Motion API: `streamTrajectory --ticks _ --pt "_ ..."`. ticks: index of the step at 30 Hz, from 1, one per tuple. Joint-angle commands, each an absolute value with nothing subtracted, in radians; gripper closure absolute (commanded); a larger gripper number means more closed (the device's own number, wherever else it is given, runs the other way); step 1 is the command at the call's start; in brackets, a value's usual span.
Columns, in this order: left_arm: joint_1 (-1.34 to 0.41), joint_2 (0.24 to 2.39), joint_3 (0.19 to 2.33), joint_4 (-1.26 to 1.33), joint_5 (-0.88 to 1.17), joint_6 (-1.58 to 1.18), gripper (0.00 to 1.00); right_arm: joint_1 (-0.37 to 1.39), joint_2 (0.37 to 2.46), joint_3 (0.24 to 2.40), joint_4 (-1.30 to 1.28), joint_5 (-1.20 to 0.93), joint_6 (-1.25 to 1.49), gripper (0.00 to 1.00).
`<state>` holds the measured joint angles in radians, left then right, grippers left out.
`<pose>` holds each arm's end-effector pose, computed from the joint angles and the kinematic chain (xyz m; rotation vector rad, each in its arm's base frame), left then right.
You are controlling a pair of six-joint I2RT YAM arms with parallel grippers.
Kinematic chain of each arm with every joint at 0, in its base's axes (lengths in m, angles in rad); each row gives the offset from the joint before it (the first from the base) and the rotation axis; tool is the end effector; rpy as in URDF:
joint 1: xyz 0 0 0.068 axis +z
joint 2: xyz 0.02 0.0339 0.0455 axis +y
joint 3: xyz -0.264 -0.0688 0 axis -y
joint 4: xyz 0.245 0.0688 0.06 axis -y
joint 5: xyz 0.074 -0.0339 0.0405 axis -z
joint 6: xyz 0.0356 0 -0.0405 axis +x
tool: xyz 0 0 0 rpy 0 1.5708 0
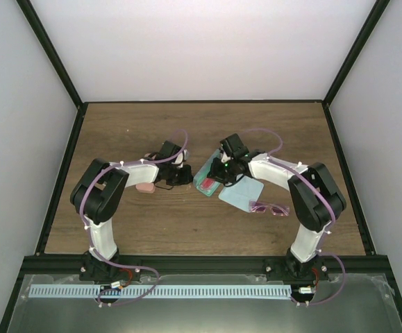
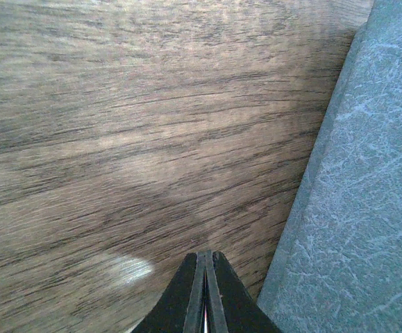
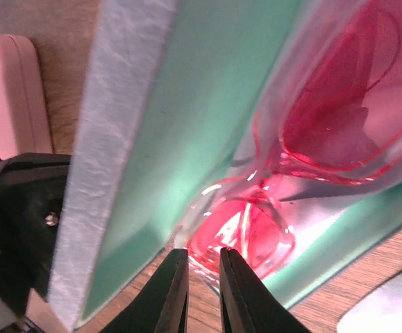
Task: Organize the sunglasses
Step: Adjust the sunglasses in the sunglasses case.
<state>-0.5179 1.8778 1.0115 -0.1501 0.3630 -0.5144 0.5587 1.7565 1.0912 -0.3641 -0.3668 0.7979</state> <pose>0.3071 -0.1895 0.1261 0.1468 2.7201 -0.8162 0.2932 0.1984 0.1770 0.1916 2.8069 0.8951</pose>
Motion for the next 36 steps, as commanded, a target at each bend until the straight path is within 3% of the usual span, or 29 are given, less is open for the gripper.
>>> streamTrajectory --ticks 1,18,36 --pt "-0.522 1.880 0.994 -0.190 0.335 -0.505 0.96 0.552 1.770 1.145 -0.329 -0.406 0.810 0.88" --pt "-0.522 1.869 1.012 -0.247 0.320 -0.474 0.96 0.550 1.896 1.169 -0.214 -0.352 0.827 0.96" --pt "-0.525 1.895 1.009 -0.200 0.340 -0.503 0.96 0.543 1.762 1.156 -0.296 -0.289 0.802 0.95"
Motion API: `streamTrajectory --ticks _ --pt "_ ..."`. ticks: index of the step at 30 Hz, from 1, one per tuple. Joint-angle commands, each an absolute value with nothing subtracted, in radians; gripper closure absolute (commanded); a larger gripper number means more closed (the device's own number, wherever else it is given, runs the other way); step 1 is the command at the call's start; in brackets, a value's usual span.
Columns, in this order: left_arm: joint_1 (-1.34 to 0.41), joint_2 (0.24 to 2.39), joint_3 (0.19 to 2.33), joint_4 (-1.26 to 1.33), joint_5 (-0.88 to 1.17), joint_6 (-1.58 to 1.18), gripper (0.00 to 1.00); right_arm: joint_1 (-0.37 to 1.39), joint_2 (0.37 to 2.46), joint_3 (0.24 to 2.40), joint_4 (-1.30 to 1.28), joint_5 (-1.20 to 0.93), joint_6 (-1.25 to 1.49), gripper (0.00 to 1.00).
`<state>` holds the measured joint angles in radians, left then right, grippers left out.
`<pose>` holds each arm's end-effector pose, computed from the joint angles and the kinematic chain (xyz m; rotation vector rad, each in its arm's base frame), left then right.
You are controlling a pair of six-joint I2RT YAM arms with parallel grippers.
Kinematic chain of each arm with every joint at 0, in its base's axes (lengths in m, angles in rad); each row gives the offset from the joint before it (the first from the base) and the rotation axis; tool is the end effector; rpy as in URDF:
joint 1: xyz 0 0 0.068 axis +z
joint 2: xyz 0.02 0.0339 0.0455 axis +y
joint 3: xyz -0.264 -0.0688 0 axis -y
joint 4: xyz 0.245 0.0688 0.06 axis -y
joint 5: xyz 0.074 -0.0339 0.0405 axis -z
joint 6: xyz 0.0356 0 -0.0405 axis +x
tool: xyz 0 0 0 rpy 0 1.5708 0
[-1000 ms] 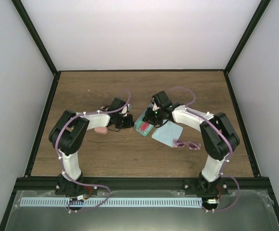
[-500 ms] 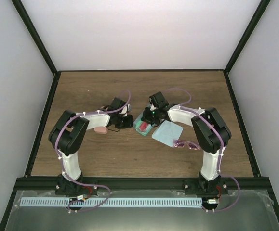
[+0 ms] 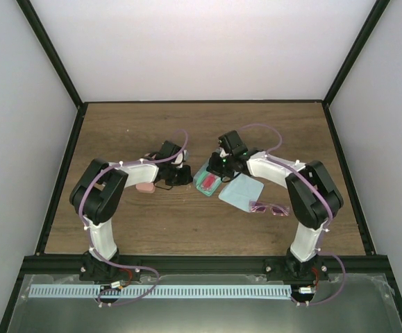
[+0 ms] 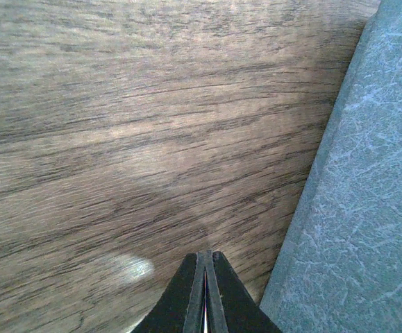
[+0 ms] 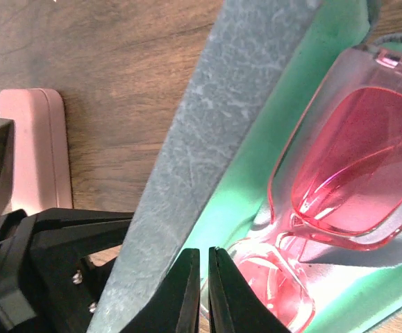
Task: Organize the sunglasses
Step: Adjust the sunglasses in the sunglasses case.
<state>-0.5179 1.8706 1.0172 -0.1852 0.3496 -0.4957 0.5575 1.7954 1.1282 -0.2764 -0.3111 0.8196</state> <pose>0.3057 -0.1882 0.1280 0.1621 2.7357 -0.7848 0.3097 0.2059 0.1790 0.2177 2.7072 0.8874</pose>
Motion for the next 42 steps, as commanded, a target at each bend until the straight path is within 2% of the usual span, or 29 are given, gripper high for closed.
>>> streamTrajectory --ticks 1,11,30,31,32,33,35,37,38,42 --pt "-0.526 1.895 1.008 -0.200 0.340 -0.503 0.96 0.538 1.771 1.166 -0.301 -0.292 0.803 0.95" --pt "-0.528 1.878 1.000 -0.233 0.324 -0.484 0.96 0.526 1.868 1.179 -0.277 -0.275 0.797 0.95" --pt "-0.532 1.924 1.029 -0.201 0.336 -0.511 0.96 0.523 1.711 1.184 -0.429 -0.149 0.746 0.93" --pt "-0.532 1.924 1.030 -0.200 0.335 -0.512 0.96 0.522 1.708 1.203 -0.454 -0.124 0.746 0.91" --pt "-0.532 1.925 1.032 -0.199 0.334 -0.512 0.96 0.521 1.707 1.231 -0.486 -0.082 0.759 0.85" --pt "-0.532 1.927 1.032 -0.199 0.333 -0.511 0.96 0.519 1.707 1.249 -0.513 -0.041 0.764 0.74" --pt "-0.532 1.928 1.035 -0.198 0.332 -0.514 0.96 0.511 1.716 1.273 -0.545 0.009 0.767 0.47" --pt "-0.532 1.930 1.039 -0.197 0.334 -0.515 0.96 0.502 1.743 1.302 -0.589 0.035 0.771 0.28" --pt "-0.532 1.931 1.041 -0.199 0.334 -0.513 0.96 0.502 1.759 1.320 -0.614 0.048 0.771 0.23" --pt "-0.532 1.937 1.058 -0.212 0.330 -0.498 0.96 0.502 1.809 1.333 -0.639 0.036 0.759 0.20"
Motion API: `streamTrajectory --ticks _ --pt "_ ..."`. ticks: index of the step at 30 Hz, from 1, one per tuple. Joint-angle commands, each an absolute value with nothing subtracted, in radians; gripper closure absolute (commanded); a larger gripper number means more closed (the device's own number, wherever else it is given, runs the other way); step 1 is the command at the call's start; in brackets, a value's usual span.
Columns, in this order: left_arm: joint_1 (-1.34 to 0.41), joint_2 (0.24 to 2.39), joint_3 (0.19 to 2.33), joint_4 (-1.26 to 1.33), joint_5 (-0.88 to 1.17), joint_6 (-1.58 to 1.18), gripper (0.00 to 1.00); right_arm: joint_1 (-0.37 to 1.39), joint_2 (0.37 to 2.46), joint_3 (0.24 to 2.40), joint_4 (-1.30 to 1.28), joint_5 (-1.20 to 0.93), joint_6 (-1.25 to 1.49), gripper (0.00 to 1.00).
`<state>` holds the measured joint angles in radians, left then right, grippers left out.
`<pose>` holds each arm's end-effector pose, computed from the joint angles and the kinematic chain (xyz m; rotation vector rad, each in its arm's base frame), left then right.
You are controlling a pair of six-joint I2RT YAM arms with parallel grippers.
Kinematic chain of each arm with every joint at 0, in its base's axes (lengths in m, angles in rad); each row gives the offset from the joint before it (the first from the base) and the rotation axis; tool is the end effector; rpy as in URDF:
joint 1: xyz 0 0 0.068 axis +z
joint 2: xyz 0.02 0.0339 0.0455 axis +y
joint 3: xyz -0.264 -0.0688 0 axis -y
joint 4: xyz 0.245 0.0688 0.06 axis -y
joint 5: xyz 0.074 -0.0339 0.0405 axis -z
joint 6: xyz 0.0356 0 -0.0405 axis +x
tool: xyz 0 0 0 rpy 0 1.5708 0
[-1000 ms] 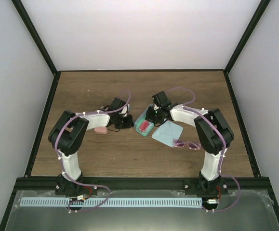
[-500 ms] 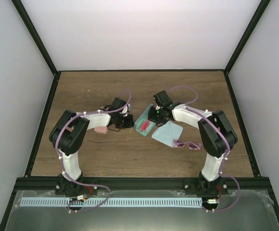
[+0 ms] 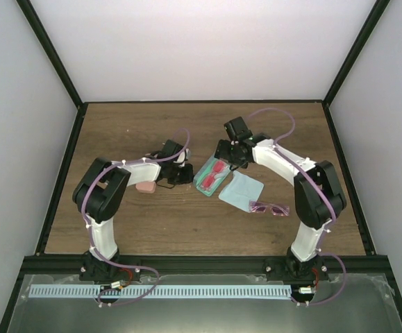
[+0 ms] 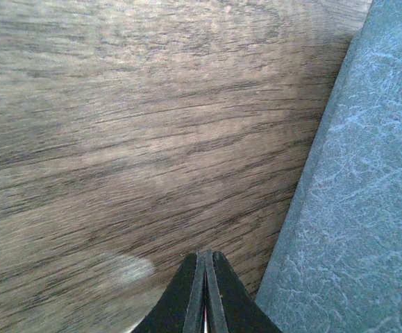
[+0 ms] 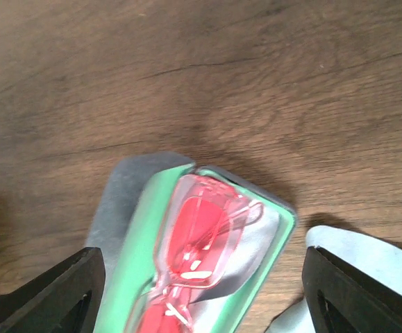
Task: Organize the sunglasses
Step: Adjust the sunglasses in the sunglasses case.
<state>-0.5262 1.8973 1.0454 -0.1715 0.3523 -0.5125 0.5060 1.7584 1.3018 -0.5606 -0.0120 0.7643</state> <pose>0.3112 -0.1950 0.1270 0.1550 2.7264 -0.8015 0.3262 0.1813 0.2255 0.3388 2.6436 0.4621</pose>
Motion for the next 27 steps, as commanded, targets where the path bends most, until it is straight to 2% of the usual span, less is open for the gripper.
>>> streamTrajectory --ticks 1,9,27 --pt "-0.532 1.937 1.062 -0.216 0.328 -0.493 0.96 0.502 1.807 1.321 -0.631 0.032 0.761 0.20" --pt "-0.532 1.945 1.069 -0.227 0.334 -0.478 0.96 0.502 1.783 1.229 -0.558 -0.008 0.770 0.18" --pt "-0.532 1.939 1.074 -0.243 0.326 -0.460 0.96 0.502 1.930 1.301 -0.631 0.049 0.733 0.16"
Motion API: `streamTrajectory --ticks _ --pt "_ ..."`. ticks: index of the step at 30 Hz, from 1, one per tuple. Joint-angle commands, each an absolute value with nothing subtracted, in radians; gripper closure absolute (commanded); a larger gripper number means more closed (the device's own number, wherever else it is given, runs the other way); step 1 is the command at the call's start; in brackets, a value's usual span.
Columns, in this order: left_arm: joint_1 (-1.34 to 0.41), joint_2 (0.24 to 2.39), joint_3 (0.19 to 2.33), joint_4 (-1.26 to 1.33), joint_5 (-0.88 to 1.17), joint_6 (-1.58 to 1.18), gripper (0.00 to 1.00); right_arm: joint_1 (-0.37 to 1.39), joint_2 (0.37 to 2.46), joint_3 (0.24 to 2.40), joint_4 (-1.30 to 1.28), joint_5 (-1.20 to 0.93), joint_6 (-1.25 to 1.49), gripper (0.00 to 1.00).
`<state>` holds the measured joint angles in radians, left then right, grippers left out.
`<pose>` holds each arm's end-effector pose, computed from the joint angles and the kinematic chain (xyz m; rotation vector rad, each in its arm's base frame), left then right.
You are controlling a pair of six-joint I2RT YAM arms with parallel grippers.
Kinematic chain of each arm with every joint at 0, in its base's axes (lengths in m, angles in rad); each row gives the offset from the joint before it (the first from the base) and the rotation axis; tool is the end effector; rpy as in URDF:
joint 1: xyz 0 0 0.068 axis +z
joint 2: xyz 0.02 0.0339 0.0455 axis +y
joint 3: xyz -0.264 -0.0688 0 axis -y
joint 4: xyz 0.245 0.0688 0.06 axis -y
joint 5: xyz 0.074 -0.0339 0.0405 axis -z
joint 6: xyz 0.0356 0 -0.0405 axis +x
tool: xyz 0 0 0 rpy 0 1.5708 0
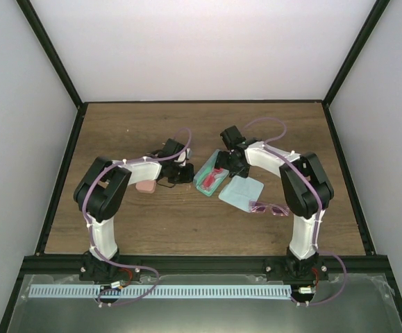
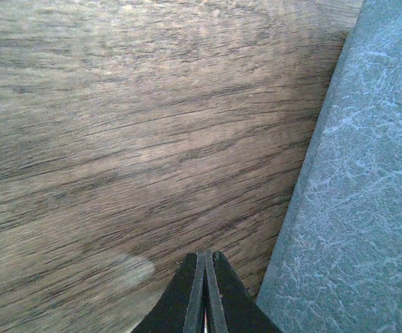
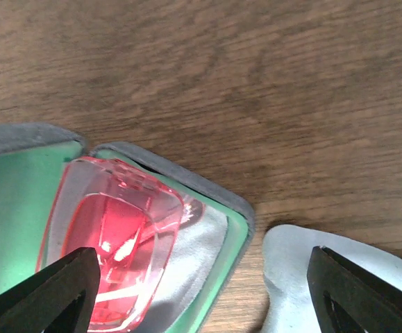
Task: Organize the sunglasses
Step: Adjust the sunglasses in the sunglasses case.
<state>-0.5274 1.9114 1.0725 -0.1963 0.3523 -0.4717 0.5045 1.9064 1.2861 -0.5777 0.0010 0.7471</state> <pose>0.3147 -0.1975 0.1278 0.2094 2.7264 -0.7857 0.3336 0.1842 0.1671 0.3418 2.8017 0.3106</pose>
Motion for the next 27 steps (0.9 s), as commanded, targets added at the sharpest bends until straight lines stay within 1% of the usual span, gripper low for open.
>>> streamTrajectory --ticks 1,17,27 --pt "-0.532 1.941 1.074 -0.241 0.327 -0.461 0.96 0.502 1.926 1.294 -0.635 0.055 0.731 0.16" --pt "-0.532 1.971 1.104 -0.215 0.337 -0.488 0.96 0.502 1.862 1.216 -0.671 0.075 0.721 0.16" --pt "-0.532 1.979 1.100 -0.207 0.336 -0.495 0.96 0.502 1.790 1.244 -0.627 0.014 0.726 0.17"
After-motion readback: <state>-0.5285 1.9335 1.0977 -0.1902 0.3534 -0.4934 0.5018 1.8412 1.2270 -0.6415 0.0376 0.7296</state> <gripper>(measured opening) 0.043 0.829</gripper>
